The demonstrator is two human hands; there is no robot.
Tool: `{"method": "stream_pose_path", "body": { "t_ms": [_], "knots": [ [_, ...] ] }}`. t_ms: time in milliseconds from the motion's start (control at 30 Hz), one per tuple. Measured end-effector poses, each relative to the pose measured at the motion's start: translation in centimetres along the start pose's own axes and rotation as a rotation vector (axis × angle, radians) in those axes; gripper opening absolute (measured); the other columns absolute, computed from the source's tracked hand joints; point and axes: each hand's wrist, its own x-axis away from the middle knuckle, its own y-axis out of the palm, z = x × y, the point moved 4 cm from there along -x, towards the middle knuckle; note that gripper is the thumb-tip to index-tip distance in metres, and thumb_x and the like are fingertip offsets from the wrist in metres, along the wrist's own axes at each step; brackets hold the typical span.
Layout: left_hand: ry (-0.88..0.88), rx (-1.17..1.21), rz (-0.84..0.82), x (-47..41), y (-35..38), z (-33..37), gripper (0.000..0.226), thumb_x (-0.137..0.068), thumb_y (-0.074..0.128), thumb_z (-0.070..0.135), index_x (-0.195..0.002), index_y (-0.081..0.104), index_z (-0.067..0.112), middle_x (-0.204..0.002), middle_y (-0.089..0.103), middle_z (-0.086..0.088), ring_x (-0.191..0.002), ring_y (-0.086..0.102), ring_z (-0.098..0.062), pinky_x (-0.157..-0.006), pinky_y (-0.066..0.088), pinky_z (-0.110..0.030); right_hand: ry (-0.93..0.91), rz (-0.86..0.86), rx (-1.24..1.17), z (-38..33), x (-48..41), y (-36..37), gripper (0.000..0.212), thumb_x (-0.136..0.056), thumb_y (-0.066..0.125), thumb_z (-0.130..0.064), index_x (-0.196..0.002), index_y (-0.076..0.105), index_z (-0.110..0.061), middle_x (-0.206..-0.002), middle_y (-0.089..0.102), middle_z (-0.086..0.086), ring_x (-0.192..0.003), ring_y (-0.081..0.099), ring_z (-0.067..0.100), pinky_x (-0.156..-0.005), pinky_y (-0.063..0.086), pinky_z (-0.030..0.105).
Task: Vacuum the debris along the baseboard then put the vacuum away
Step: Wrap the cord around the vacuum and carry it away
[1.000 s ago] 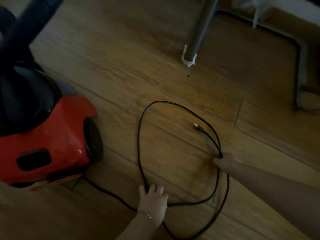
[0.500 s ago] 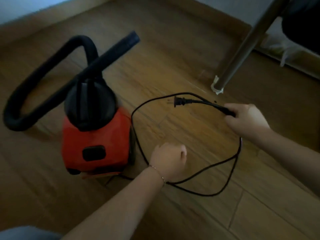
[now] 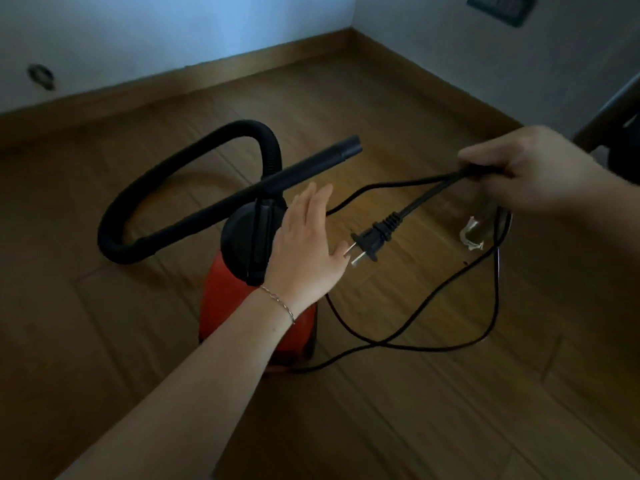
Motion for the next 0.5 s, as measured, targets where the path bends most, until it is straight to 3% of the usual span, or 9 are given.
{"method": "stream_pose_path", "body": {
  "t_ms": [67,133,200,267,333,400,500],
  "knots": [
    [-0.028,0.126,-0.112,-0.2,0.6,-0.5,0.085,-0.091,0.057,0.025,-0.15,-0.004,0.03,-0.16,-0.004,0.002,-0.147,-0.005,-0.019,-0.12,0.01,-0.044,-0.144,0.03,0.043,-1.1,-0.4,-0.8,0.015,-0.083,0.049,-0.001,-0.077,0.061,-0.008,-0.064,0.058,0.009,-0.064,0.06,0.027,-0.065,0.048,0.042],
    [-0.094,0.3,-0.183,-0.3,1.4,-0.2,0.08,-0.092,0.052,0.033,-0.15,-0.003,0.035,-0.16,0.004,-0.001,-0.147,0.002,-0.023,-0.119,0.015,-0.048,-0.233,0.045,0.056,-2.0,-0.5,-1.2,0.019,-0.083,0.047,0.001,-0.069,0.056,-0.008,-0.059,0.052,0.006,-0.058,0.056,0.024,-0.06,0.046,0.038],
    [-0.144,0.436,-0.161,-0.5,1.4,0.8,0.066,-0.088,0.041,0.046,-0.148,0.022,0.024,-0.15,0.033,-0.017,-0.138,0.032,-0.033,-0.111,0.032,-0.051,-0.275,0.067,0.064,-2.5,-0.7,-1.3,0.018,-0.079,0.048,0.004,-0.064,0.053,-0.006,-0.057,0.049,0.006,-0.055,0.052,0.023,-0.055,0.044,0.037],
    [-0.14,0.41,-0.147,-0.3,1.4,1.2,0.046,-0.094,0.036,0.035,-0.13,0.048,0.008,-0.129,0.051,-0.024,-0.118,0.051,-0.036,-0.101,0.04,-0.053,-0.258,0.103,0.064,-2.5,-1.3,-1.0,0.019,-0.078,0.051,0.01,-0.066,0.052,-0.005,-0.059,0.049,0.007,-0.057,0.05,0.024,-0.057,0.043,0.037],
    [-0.138,0.41,-0.189,0.1,1.6,0.9,0.023,-0.1,0.037,0.021,-0.111,0.055,0.014,-0.118,0.055,-0.016,-0.095,0.057,-0.02,-0.092,0.047,-0.038,-0.212,0.145,0.053,-2.3,-2.2,-0.6,0.018,-0.081,0.051,0.008,-0.07,0.053,-0.006,-0.063,0.051,0.008,-0.062,0.05,0.025,-0.063,0.045,0.039],
    [-0.15,0.4,-0.153,0.5,1.4,0.1,0.019,-0.101,0.035,0.023,-0.104,0.054,0.02,-0.103,0.059,-0.006,-0.082,0.059,-0.019,-0.067,0.045,-0.018,-0.166,0.161,0.059,-2.4,-3.3,0.0,0.017,-0.085,0.05,0.002,-0.074,0.053,-0.01,-0.067,0.054,0.006,-0.067,0.051,0.025,-0.069,0.046,0.04],
    [-0.31,0.566,-0.059,0.5,1.0,-0.7,0.022,-0.1,0.035,0.029,-0.086,0.051,0.023,-0.068,0.048,0.003,-0.059,0.049,-0.014,-0.043,0.036,-0.011,-0.131,0.179,0.038,-2.7,-4.8,0.7,0.021,-0.086,0.046,0.0,-0.075,0.048,-0.017,-0.068,0.054,0.005,-0.07,0.052,0.026,-0.071,0.046,0.044]
  ]
}}
